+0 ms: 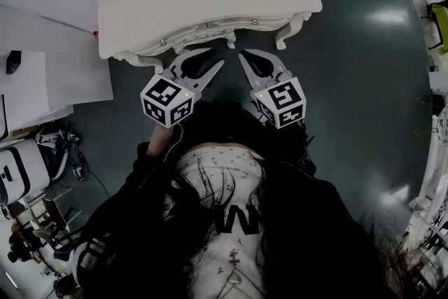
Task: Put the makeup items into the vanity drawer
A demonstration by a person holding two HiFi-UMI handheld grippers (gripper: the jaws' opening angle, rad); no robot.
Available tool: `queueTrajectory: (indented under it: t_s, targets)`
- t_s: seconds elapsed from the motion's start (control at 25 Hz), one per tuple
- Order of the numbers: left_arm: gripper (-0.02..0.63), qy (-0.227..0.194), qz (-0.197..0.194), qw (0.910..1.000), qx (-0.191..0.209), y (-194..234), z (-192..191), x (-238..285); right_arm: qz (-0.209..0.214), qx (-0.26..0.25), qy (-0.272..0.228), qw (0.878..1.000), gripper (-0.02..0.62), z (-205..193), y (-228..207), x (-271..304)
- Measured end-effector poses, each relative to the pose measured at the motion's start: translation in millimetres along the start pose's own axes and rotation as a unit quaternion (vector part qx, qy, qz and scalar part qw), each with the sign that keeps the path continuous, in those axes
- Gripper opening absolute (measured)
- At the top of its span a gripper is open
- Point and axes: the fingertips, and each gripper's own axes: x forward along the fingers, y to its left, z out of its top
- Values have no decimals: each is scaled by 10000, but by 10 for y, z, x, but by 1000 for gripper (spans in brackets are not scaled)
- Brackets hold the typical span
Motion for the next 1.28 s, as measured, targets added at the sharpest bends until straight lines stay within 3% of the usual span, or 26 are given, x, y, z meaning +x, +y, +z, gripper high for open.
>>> queueTrajectory:
  t_s: [0.76, 1.28]
  targets:
    - [123, -167, -123, 9998, -24, 412, -131, -892, -169, -50, 144, 9997, 9, 53, 860, 459]
    - [123, -292, -211, 9993, 19, 504, -42, -971, -252, -147, 181, 9994, 9, 141, 915, 555]
